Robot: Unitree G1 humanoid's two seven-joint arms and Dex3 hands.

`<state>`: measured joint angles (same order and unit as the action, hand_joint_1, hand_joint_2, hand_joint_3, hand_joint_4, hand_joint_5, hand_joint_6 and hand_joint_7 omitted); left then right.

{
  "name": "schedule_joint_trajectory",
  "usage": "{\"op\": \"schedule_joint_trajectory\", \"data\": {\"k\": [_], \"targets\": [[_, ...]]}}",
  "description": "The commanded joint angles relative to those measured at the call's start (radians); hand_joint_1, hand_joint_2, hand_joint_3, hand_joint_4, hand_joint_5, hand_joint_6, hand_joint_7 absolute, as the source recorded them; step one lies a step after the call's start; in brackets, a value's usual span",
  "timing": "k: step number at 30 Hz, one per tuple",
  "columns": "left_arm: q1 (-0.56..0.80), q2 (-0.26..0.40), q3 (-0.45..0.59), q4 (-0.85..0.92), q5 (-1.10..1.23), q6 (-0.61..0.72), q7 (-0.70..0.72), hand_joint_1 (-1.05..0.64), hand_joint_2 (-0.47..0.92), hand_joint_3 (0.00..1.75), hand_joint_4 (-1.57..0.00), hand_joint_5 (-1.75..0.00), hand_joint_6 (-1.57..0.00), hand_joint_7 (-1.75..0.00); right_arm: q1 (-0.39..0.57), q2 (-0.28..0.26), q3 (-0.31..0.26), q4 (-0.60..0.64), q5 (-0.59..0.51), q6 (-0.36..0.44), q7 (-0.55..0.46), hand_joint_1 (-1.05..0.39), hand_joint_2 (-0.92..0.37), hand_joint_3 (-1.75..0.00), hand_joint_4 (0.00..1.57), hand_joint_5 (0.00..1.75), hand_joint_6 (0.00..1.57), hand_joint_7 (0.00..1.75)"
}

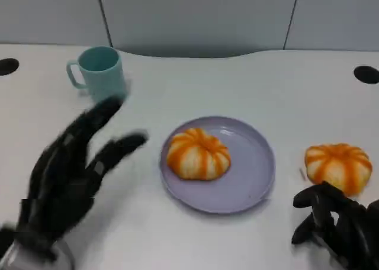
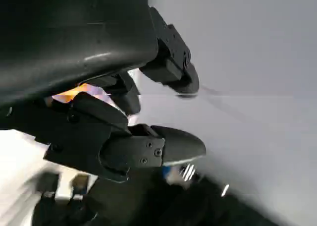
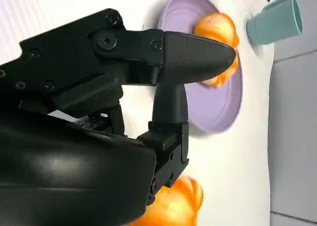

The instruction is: Grasp the bread from the table and place it into the plate.

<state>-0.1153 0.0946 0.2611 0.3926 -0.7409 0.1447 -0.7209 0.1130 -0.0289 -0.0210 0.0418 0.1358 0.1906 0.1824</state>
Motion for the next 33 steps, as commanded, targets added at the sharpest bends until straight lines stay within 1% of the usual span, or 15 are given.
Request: {"op": "schedule_joint_trajectory", "data": {"k": [1,3,7,9,10,12,15,24,28,33], "targets": [[0.092,0.006,0.032,-0.093,0.02,0.029,0.069,-0.57,0.92,0.48,-0.43,-1.73,-0.4,-1.36,0.002,-0.016,-0.007,-0.006,0.003,0.022,-0.001,-0.32,-0.92,-0.59,0.57,1.75,0.37,1.71],[0.105,0.003,0.032,-0.107,0.035,0.034,0.086,-0.54,0.92,0.46,-0.47,-1.74,-0.38,-1.49,0.002,-0.016,-0.006,-0.007,0.001,0.022,-0.003,-0.32,-0.92,-0.59,0.58,1.75,0.37,1.71],[0.126,0.0,0.03,-0.116,0.062,0.044,0.109,-0.54,0.92,0.45,-0.48,-1.75,-0.37,-1.53,0.001,-0.018,-0.009,-0.01,0.001,0.03,-0.006,-0.32,-0.92,-0.59,0.58,1.75,0.38,1.71],[0.143,-0.004,0.022,-0.106,0.106,0.03,0.137,-0.43,0.92,0.34,-0.5,-1.75,-0.32,-1.7,0.001,-0.023,-0.012,-0.018,-0.003,0.044,-0.013,-0.32,-0.92,-0.59,0.57,1.75,0.38,1.7],[0.144,-0.007,0.02,-0.102,0.121,0.022,0.145,-0.41,0.92,0.33,-0.52,-1.75,-0.32,-1.72,0.002,-0.025,-0.013,-0.021,-0.005,0.047,-0.014,-0.32,-0.92,-0.6,0.56,1.75,0.38,1.7],[0.136,-0.012,0.019,-0.09,0.143,0.0,0.147,-0.39,0.92,0.31,-0.54,-1.75,-0.32,-1.74,0.002,-0.029,-0.01,-0.025,-0.011,0.051,-0.019,-0.32,-0.92,-0.6,0.55,1.75,0.37,1.69],[0.122,-0.015,0.02,-0.069,0.166,-0.03,0.137,-0.4,0.92,0.3,-0.58,-1.75,-0.35,-1.75,0.001,-0.03,-0.008,-0.03,-0.017,0.059,-0.027,-0.31,-0.92,-0.6,0.54,1.75,0.37,1.68],[0.107,-0.016,0.018,-0.062,0.175,-0.032,0.134,-0.41,0.92,0.29,-0.6,-1.75,-0.37,-1.75,-0.006,-0.038,-0.003,-0.019,-0.023,0.047,-0.023,-0.31,-0.92,-0.61,0.52,1.75,0.36,1.68],[0.099,-0.021,0.016,-0.045,0.179,-0.046,0.124,-0.43,0.92,0.26,-0.62,-1.75,-0.4,-1.75,-0.012,-0.038,-0.01,0.007,-0.017,0.017,-0.013,-0.32,-0.92,-0.6,0.53,1.75,0.37,1.69],[0.094,-0.021,0.015,-0.041,0.183,-0.041,0.128,-0.43,0.92,0.25,-0.62,-1.75,-0.41,-1.75,-0.012,-0.039,-0.014,0.0,-0.007,0.031,-0.008,-0.32,-0.92,-0.61,0.52,1.75,0.36,1.68]]}}
